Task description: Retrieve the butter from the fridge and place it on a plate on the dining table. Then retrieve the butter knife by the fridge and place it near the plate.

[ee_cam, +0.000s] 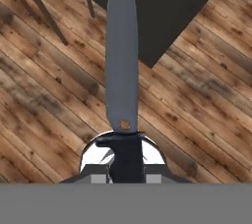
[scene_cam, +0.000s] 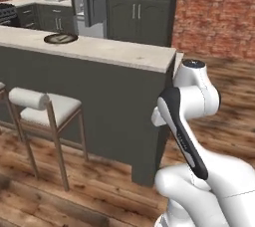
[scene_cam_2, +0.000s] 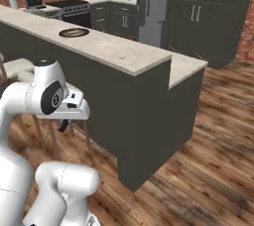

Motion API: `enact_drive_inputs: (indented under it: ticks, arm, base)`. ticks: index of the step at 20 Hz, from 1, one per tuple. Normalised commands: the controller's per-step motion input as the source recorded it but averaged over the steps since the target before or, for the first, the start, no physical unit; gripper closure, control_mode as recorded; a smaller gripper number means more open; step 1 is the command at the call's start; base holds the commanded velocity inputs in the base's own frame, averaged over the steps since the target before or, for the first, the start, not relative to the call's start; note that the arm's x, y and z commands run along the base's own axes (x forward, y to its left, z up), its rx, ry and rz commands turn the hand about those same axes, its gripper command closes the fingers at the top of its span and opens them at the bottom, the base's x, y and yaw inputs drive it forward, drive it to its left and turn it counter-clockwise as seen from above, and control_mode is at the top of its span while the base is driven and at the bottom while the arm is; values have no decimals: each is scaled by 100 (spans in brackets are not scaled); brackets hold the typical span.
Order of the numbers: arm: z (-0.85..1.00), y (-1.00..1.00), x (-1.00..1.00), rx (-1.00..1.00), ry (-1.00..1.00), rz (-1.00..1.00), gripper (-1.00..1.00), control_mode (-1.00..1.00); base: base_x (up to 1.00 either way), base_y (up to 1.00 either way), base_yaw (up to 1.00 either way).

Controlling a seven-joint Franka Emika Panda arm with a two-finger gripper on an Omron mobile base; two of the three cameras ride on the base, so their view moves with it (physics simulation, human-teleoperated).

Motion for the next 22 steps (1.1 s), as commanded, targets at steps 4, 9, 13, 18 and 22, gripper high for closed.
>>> enact_drive_inputs:
  ticks: [4, 9, 13, 18, 22]
  arm:
    - [0, 0, 0, 0, 0, 0, 100, 100]
    - [0, 0, 0, 0, 0, 0, 100, 100]
    - [0, 0, 0, 0, 0, 0, 100, 100]
    - [0, 0, 0, 0, 0, 0, 100, 100]
    - [0, 0, 0, 0, 0, 0, 100, 100]
  base:
    - [32, 96, -55]
    - [20, 100, -37]
    - [9, 100, -36]
    - [0, 83, -37]
    - [0, 53, -41]
